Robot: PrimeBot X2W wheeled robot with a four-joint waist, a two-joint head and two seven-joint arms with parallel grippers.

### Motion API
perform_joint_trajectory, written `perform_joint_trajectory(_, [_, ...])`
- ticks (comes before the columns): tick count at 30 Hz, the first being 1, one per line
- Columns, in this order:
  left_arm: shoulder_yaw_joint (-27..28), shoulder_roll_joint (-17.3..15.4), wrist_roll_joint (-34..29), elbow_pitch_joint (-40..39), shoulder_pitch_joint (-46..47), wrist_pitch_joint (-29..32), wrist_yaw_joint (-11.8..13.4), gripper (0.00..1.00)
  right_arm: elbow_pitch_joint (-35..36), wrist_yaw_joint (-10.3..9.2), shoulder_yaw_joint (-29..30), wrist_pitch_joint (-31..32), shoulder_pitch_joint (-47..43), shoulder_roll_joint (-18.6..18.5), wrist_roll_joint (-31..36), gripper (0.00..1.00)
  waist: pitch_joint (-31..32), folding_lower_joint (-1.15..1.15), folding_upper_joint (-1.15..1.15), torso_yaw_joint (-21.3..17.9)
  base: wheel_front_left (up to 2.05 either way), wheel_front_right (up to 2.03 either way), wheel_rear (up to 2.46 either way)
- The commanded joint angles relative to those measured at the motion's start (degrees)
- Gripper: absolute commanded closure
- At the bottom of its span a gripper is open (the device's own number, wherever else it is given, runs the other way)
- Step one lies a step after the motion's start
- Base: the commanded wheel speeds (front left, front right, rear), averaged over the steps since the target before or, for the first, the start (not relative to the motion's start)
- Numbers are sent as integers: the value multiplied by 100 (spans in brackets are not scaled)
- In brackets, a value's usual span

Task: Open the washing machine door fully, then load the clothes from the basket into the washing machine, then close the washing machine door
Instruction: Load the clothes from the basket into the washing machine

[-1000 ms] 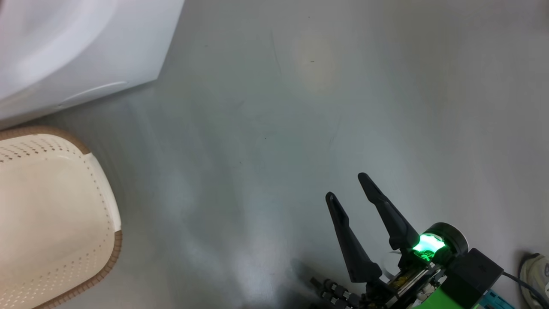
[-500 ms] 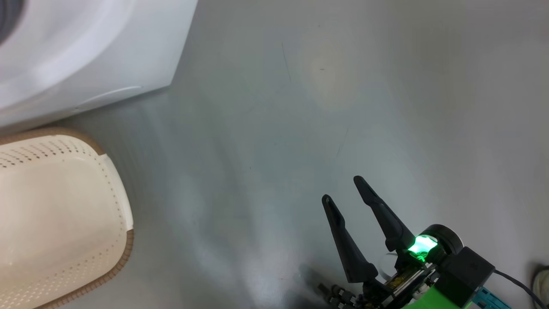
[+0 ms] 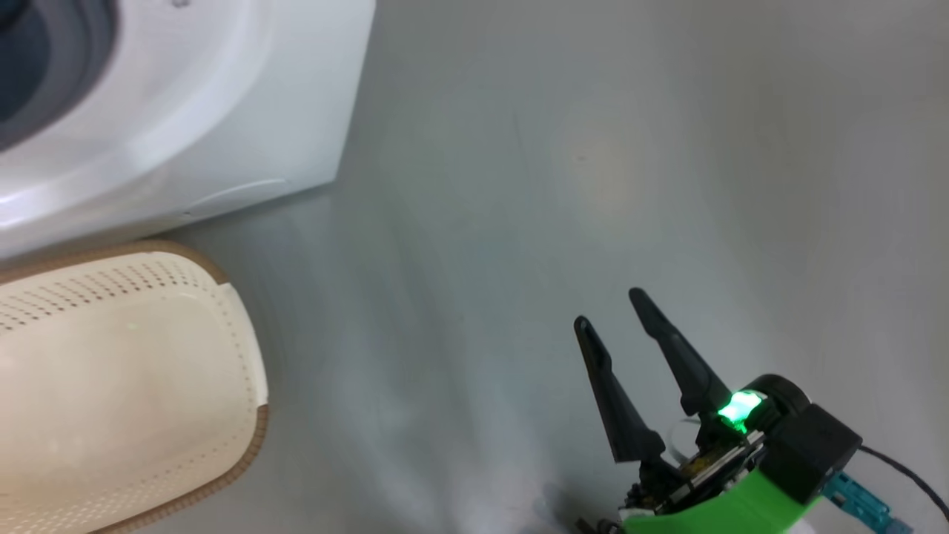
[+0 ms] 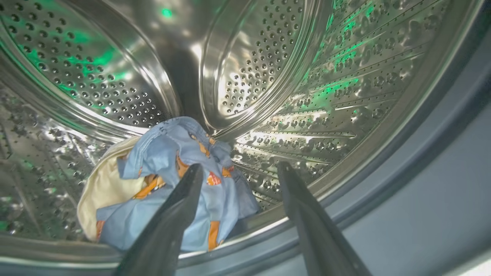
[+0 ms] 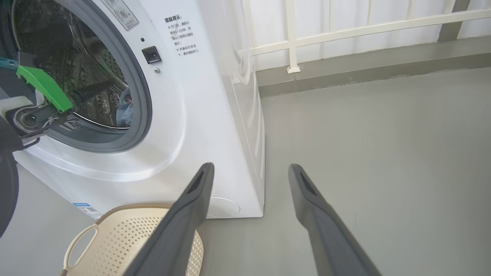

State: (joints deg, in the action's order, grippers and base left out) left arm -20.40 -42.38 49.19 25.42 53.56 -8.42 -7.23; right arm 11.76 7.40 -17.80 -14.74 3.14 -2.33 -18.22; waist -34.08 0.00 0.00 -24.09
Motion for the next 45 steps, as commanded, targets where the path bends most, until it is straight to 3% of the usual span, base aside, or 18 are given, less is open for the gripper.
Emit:
perform_joint_trajectory(1, [146, -236, -24, -41, -144, -109, 23, 0, 70, 9, -61, -26, 114, -54, 17, 0, 253, 0, 0, 216, 0, 0, 0])
perform_joint_trajectory(19, [-106, 639, -239, 220, -903, -610, 158, 0, -782, 9, 340, -26, 614, -54, 233, 0, 1414, 0, 0, 1127, 0, 0, 0])
perform_joint_trajectory(45, [1254, 1592, -1101, -1546, -3754, -657, 277, 0, -1723, 9, 846, -26, 608, -54, 334, 0, 3026, 0, 0, 1956, 0, 0, 0])
